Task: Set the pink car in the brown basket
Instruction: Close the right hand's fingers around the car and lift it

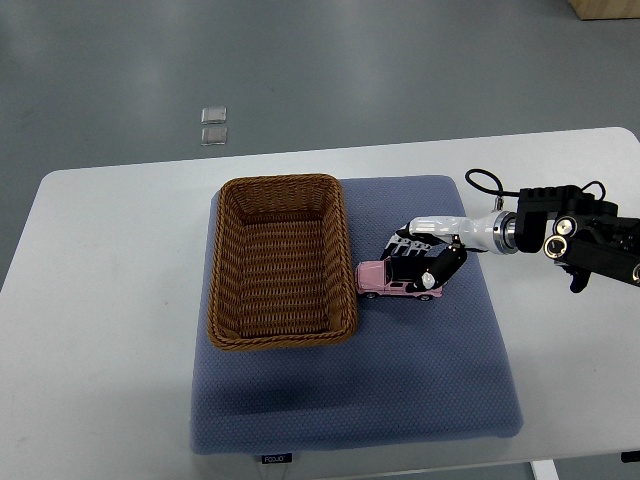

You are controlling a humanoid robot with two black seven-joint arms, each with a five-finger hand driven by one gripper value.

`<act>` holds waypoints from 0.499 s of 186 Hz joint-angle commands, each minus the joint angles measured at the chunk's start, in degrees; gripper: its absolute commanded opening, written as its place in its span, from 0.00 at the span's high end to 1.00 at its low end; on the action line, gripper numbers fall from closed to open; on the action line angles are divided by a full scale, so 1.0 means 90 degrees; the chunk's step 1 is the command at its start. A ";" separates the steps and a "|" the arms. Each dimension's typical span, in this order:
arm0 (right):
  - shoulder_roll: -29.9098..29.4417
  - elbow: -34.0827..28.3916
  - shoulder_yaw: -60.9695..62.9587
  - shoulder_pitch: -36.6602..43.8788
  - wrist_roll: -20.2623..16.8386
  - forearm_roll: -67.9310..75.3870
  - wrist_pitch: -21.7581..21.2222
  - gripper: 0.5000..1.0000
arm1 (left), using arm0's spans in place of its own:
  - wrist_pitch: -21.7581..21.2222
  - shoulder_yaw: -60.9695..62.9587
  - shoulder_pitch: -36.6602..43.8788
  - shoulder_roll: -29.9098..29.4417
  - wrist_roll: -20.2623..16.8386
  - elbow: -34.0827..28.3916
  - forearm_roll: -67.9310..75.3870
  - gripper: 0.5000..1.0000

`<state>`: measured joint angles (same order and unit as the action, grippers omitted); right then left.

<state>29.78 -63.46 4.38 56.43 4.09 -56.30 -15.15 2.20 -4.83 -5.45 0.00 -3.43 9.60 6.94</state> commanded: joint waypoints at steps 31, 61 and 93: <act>0.0216 -0.0010 0.0001 0.0117 0.0131 0.0005 -0.0035 1.00 | -0.0010 0.0000 0.0000 0.0000 0.0000 -0.0002 0.0000 0.00; 0.0363 -0.0068 0.0001 0.0263 0.0131 0.0025 -0.0064 1.00 | -0.0010 0.0000 0.0000 0.0000 0.0000 -0.0002 0.0000 0.00; 0.0529 -0.0107 0.0011 0.0449 0.0131 0.0035 -0.0162 1.00 | -0.0010 0.0000 0.0000 0.0000 0.0000 -0.0022 0.0000 0.00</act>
<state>33.77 -64.31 4.43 59.34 5.28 -56.07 -16.13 2.11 -4.84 -5.45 0.00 -3.43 9.48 6.93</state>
